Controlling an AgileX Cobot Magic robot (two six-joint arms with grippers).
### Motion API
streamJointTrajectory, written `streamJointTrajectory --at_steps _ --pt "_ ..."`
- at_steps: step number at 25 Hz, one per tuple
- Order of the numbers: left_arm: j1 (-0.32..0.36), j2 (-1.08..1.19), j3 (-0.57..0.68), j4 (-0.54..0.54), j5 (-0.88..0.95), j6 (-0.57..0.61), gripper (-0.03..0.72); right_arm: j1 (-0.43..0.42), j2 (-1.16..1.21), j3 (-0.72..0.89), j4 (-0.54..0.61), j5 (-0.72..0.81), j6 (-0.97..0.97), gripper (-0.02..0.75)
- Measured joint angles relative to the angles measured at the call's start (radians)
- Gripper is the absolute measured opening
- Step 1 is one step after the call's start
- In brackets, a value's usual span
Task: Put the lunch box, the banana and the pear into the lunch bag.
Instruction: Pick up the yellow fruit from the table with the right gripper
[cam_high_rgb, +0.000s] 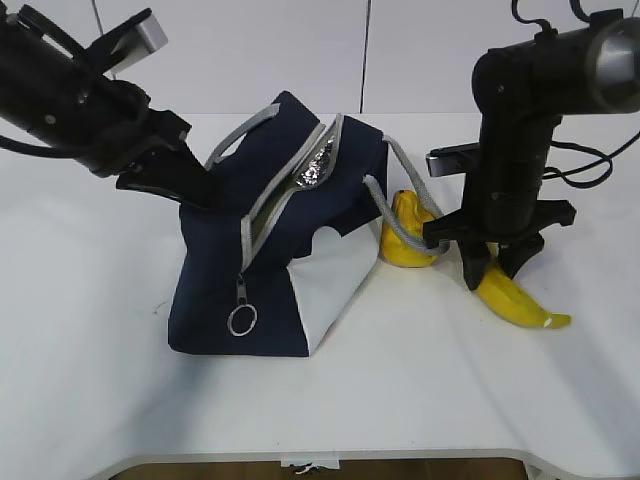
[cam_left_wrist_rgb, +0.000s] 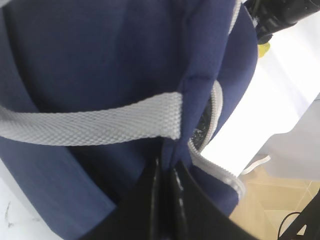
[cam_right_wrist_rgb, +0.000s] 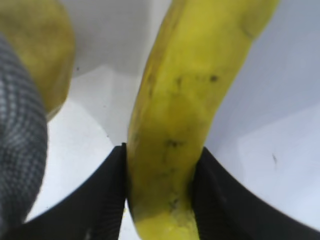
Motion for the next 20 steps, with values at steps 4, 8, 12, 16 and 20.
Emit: streamJointTrajectory --at_steps 4,8,12,16,20 --pt "0.0 0.0 0.0 0.0 0.002 0.0 -0.006 0.0 0.001 -0.011 -0.029 0.038 0.0 0.291" --pt "0.0 0.0 0.0 0.0 0.002 0.0 -0.006 0.0 0.005 -0.069 -0.055 0.067 0.0 0.29" --pt "0.0 0.0 0.0 0.0 0.004 0.0 -0.006 0.0 0.005 -0.139 -0.06 0.071 -0.013 0.29" --pt "0.0 0.0 0.0 0.0 0.004 0.0 -0.006 0.0 -0.014 -0.148 -0.038 0.076 -0.033 0.29" --pt "0.0 0.0 0.0 0.0 0.006 0.0 -0.006 0.0 -0.095 -0.145 -0.03 0.078 -0.053 0.29"
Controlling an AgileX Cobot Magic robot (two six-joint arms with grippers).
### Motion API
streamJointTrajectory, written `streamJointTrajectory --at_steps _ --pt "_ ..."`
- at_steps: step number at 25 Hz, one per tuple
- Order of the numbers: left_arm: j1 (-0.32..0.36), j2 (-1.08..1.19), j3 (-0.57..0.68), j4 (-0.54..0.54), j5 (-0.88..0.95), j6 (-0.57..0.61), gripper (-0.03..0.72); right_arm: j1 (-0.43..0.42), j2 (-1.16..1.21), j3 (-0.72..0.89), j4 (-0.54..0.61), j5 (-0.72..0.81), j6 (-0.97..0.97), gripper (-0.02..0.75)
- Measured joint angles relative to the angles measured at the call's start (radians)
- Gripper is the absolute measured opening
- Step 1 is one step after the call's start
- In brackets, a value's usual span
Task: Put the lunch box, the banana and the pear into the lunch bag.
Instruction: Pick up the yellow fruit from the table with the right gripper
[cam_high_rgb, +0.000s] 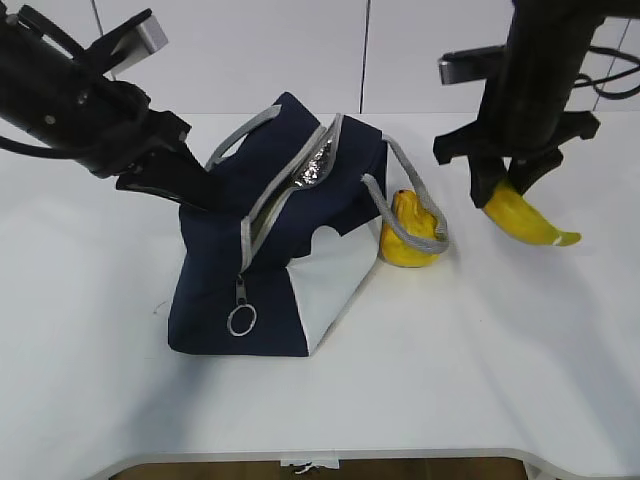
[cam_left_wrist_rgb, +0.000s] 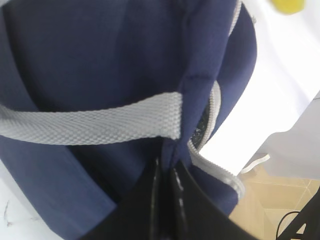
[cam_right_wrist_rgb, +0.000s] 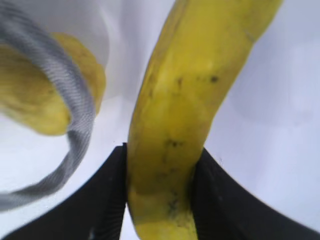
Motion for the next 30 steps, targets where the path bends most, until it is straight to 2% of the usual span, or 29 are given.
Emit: streamJointTrajectory --at_steps 9,15,20,24,30 --pt "0.0 0.0 0.0 -0.002 -0.003 0.0 -0.006 0.0 -0.224 0.004 0.263 0.015 -0.099 0.29" --pt "0.0 0.0 0.0 -0.071 -0.026 -0.001 -0.006 0.0 -0.253 0.008 0.571 0.021 -0.142 0.29" --pt "0.0 0.0 0.0 -0.134 -0.035 -0.001 -0.006 0.0 -0.251 0.008 0.779 -0.134 -0.223 0.29" --pt "0.0 0.0 0.0 -0.176 -0.042 -0.001 -0.006 0.0 -0.222 0.008 0.852 -0.208 -0.242 0.29" --pt "0.0 0.0 0.0 -0.193 -0.063 -0.001 -0.006 0.018 -0.091 0.008 0.987 -0.227 -0.314 0.29"
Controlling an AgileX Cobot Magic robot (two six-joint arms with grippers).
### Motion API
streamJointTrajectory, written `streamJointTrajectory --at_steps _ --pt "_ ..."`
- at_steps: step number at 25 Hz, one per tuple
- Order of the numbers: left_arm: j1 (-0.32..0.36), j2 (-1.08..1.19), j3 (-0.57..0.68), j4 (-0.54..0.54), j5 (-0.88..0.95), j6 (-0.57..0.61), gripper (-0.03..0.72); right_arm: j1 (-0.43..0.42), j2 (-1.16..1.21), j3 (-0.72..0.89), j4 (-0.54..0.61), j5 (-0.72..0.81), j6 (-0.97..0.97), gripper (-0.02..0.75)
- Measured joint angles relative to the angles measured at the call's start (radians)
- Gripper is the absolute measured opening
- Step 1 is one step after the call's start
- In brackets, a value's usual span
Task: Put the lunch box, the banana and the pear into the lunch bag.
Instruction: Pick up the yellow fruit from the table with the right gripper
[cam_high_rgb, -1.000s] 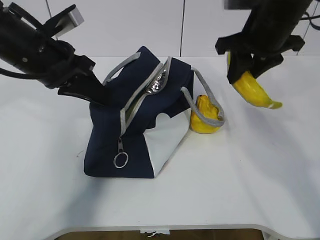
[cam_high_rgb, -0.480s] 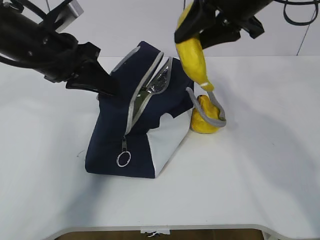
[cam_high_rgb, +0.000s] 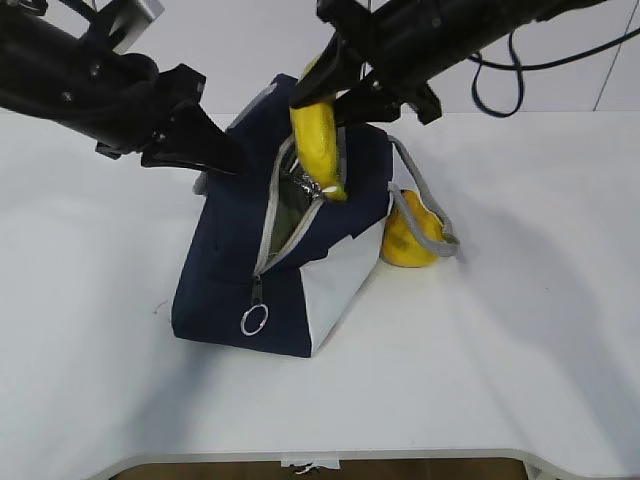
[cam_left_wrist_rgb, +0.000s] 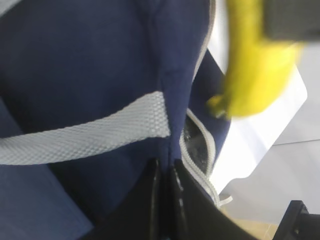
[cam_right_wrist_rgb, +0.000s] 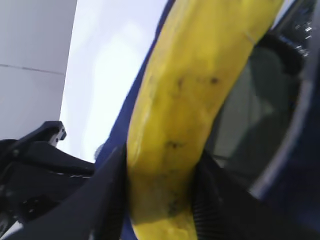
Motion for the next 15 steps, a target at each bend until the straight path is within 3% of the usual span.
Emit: streamJointTrajectory --at_steps 7,11,15 --pt "0.0 0.0 0.0 -0.012 -0.009 0.0 -0.006 0.02 0.084 0.001 0.204 -0.006 -0.151 0.29" --pt "0.0 0.0 0.0 -0.012 -0.027 0.0 -0.006 0.02 0.109 0.001 0.218 0.008 -0.175 0.29" --pt "0.0 0.0 0.0 -0.02 -0.053 0.0 -0.006 0.02 0.125 0.001 0.15 0.081 -0.185 0.29"
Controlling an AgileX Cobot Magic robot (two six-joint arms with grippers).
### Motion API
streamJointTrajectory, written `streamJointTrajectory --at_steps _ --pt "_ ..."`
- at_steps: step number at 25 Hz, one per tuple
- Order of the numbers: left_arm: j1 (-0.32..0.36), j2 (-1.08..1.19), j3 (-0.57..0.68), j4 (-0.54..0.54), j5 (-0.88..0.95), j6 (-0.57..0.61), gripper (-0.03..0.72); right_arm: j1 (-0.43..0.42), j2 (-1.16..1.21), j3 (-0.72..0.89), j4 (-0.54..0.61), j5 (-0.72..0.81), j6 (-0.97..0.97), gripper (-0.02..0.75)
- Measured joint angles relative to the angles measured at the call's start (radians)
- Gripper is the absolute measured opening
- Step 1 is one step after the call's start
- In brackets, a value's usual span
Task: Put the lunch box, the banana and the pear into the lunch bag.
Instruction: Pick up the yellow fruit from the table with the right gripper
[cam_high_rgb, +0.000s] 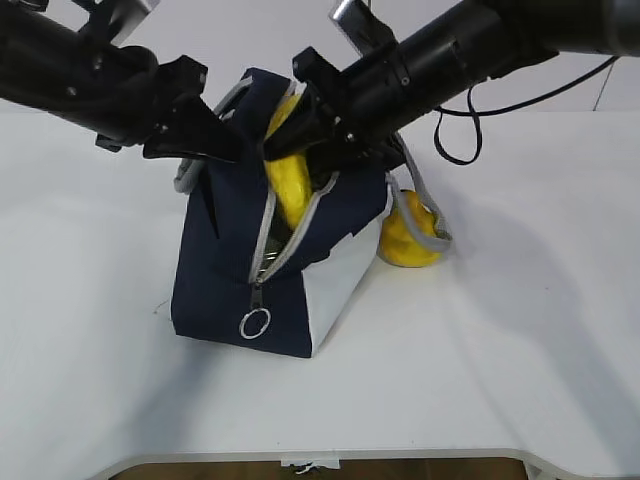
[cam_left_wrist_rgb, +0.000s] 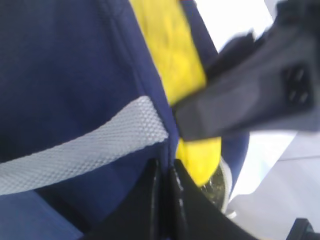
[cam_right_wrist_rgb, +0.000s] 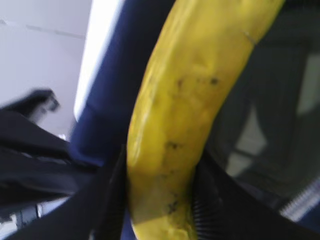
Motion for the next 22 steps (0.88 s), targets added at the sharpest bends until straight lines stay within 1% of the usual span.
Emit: streamJointTrajectory --at_steps 2,4,6,7,9,12,16,18,22 --pt "0.0 0.0 0.0 -0.017 -0.006 0.0 -0.006 0.0 0.004 0.0 -0.031 0.018 0.002 0.293" --pt "0.0 0.0 0.0 -0.034 -0.008 0.0 -0.006 0.0 0.004 0.0 -0.037 0.022 0.002 0.3" --pt "0.0 0.0 0.0 -0.038 -0.008 0.0 -0.006 0.0 0.004 0.0 -0.039 0.022 0.002 0.356" --pt "0.0 0.0 0.0 -0.04 -0.008 0.0 -0.006 0.0 0.004 0.0 -0.042 0.022 0.002 0.412" --pt "0.0 0.0 0.0 -0.042 -0.008 0.0 -0.006 0.0 0.004 0.0 -0.043 0.024 0.002 0.499" --pt "0.0 0.0 0.0 -0.044 -0.006 0.0 -0.006 0.0 0.004 0.0 -0.048 0.044 0.002 0.556" --pt "0.0 0.0 0.0 -0.042 -0.004 0.0 -0.006 0.0 0.004 -0.029 -0.112 0.101 0.017 0.571" --pt "0.0 0.0 0.0 -0.032 -0.004 0.0 -0.006 0.001 0.004 -0.077 -0.197 0.133 0.063 0.573" --pt "0.0 0.0 0.0 0.003 -0.004 0.0 -0.006 0.001 0.004 -0.168 -0.361 0.143 0.157 0.573"
